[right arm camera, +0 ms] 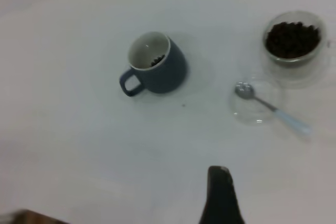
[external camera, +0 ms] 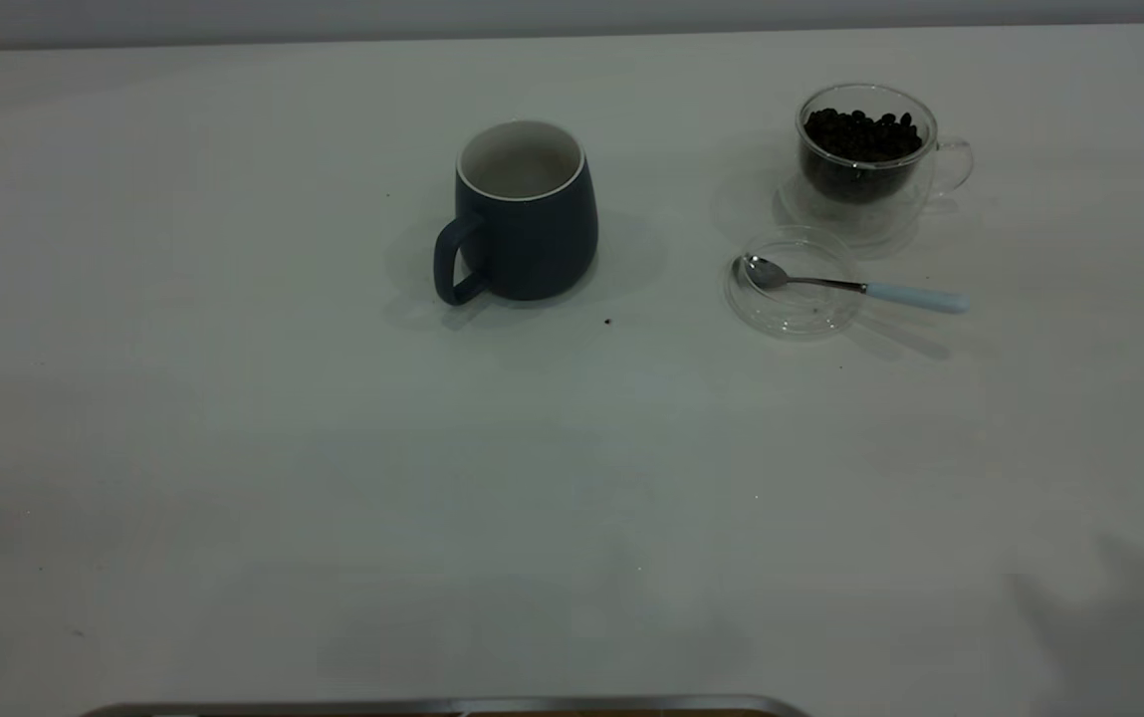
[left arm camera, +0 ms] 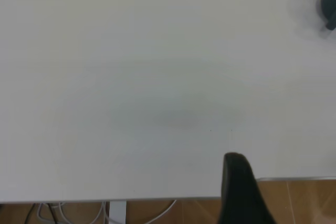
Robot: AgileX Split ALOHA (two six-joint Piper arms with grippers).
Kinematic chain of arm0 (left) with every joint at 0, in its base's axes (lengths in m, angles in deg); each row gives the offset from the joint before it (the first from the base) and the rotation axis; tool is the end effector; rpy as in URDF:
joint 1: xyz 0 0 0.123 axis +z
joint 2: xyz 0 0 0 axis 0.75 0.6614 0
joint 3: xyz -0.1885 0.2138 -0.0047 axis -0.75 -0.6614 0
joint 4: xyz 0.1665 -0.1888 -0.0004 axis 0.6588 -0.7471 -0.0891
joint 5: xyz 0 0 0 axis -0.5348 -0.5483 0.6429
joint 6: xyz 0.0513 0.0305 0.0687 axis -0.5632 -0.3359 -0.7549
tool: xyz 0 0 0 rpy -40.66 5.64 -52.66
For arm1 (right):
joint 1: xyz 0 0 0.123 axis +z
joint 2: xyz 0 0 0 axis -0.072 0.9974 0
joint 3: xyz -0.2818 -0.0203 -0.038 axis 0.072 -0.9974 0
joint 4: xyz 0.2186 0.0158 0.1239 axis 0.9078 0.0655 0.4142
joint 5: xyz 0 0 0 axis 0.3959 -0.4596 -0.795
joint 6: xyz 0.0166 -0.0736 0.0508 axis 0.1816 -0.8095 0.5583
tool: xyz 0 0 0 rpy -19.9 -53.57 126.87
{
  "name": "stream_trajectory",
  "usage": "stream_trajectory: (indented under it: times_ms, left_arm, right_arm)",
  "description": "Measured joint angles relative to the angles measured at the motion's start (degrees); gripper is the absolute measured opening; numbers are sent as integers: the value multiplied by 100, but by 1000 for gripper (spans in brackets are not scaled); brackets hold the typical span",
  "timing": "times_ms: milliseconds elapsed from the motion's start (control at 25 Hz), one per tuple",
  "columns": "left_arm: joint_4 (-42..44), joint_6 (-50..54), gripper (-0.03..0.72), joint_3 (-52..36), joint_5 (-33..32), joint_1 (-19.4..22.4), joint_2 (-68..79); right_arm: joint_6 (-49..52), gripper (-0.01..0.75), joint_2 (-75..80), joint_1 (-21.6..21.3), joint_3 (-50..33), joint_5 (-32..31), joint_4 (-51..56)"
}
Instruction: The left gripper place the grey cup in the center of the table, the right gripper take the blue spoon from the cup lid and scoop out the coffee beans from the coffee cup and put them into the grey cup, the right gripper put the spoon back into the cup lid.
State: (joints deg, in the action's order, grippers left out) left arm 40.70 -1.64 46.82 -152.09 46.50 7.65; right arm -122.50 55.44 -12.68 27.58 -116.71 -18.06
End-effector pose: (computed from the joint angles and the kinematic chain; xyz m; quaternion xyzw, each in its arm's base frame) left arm -0.0098 0.0011 0.2680 0.0072 0.8706 -0.0093 0.4919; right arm 0.1247 0.0269 0.2890 -0.0597 0.8852 0.1935 0.4188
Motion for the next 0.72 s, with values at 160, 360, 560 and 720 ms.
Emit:
stream_trajectory:
  times_ms: [160,360,560,720]
  left_arm:
    - [0,0,497,0,0,0,0]
    - [0,0,495,0,0,0,0]
    - [0,5,495,0,0,0,0]
    - [0,5,495,0,0,0,0]
  right_arm:
    - [381,592,-969,0,-19,-384,-666]
    - [612,592,-1821,0,-300,-479,-914]
    - [1033,592,-2341,0,-393,-854,-1333]
    - [1389,589,-2486,0,-398,-909,-1832]
